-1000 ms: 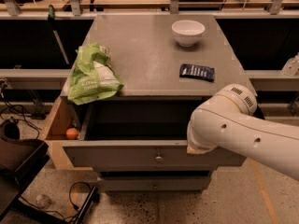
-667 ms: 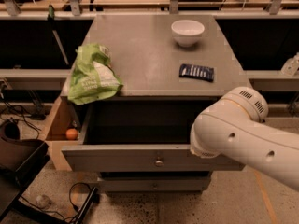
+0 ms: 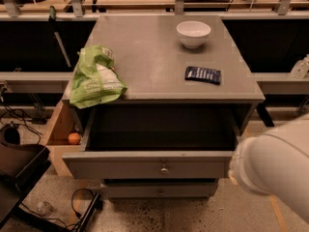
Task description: Open top drawer
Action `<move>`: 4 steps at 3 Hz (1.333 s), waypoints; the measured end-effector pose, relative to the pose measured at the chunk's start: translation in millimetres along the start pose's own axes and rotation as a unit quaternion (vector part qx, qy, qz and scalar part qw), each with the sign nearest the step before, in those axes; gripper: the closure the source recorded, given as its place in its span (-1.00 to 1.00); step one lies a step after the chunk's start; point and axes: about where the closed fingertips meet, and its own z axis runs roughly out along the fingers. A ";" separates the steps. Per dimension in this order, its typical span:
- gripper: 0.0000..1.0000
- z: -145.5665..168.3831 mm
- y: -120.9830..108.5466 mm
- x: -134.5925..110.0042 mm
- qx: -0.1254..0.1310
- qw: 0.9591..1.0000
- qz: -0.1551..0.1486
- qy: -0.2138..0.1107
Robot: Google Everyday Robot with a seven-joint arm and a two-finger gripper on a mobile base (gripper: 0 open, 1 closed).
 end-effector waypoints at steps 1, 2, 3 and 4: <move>1.00 -64.5 -6.4 26.2 0.043 0.999 -0.001 -0.009; 1.00 -82.2 -33.2 27.0 0.080 0.995 -0.045 -0.035; 1.00 -59.5 -66.4 8.0 0.090 0.990 -0.088 -0.072; 1.00 -14.6 -84.6 -20.8 0.078 0.984 -0.128 -0.092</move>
Offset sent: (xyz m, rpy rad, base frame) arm 0.0182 -0.0375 0.1035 -0.0070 -0.2536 0.2337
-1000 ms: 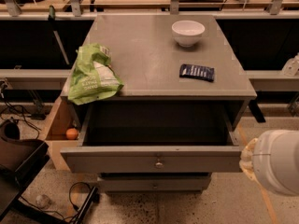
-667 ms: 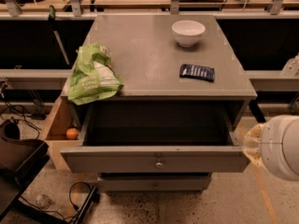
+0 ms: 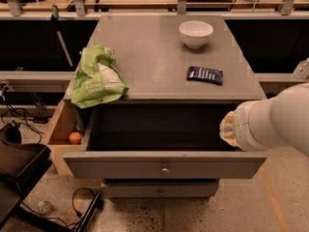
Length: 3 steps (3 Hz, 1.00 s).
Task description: Open top drawer
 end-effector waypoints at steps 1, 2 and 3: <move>1.00 59.1 -8.7 -16.6 -0.015 1.000 -0.016 0.009; 1.00 104.8 -15.6 -18.8 -0.025 0.999 0.016 0.020; 1.00 104.7 -15.5 -18.9 -0.025 0.999 0.015 0.020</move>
Offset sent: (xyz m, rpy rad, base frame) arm 0.1109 0.0390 -0.1158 -0.0014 0.0859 -0.0922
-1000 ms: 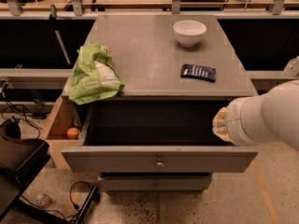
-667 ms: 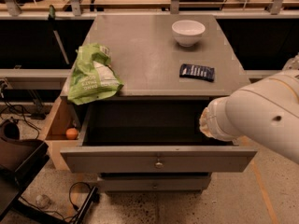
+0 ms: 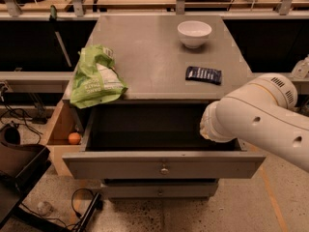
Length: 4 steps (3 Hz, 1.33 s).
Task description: Open top drawer
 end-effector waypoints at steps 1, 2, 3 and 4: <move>1.00 35.1 7.9 -4.6 -0.018 1.000 0.009 -0.003; 1.00 65.9 12.7 -7.3 -0.029 0.999 0.017 -0.017; 1.00 83.6 14.1 -11.8 -0.035 0.999 0.017 -0.025; 1.00 96.2 19.0 -16.0 -0.051 0.998 0.006 -0.029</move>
Offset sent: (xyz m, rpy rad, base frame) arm 0.0393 0.0174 -0.0991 0.0880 0.0912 -0.0082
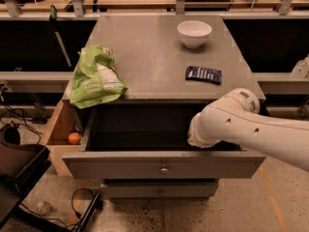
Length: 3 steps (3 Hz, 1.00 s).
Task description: Open top drawer
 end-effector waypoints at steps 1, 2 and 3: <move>1.00 0.0 11.2 -1.5 -0.037 0.999 -0.020 -0.004; 1.00 -21.0 35.7 6.4 -0.094 0.994 -0.058 -0.001; 1.00 -41.1 68.3 14.0 -0.147 0.987 -0.071 0.002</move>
Offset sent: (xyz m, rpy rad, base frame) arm -0.1115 -0.0395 0.0139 -0.1594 0.4130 0.2593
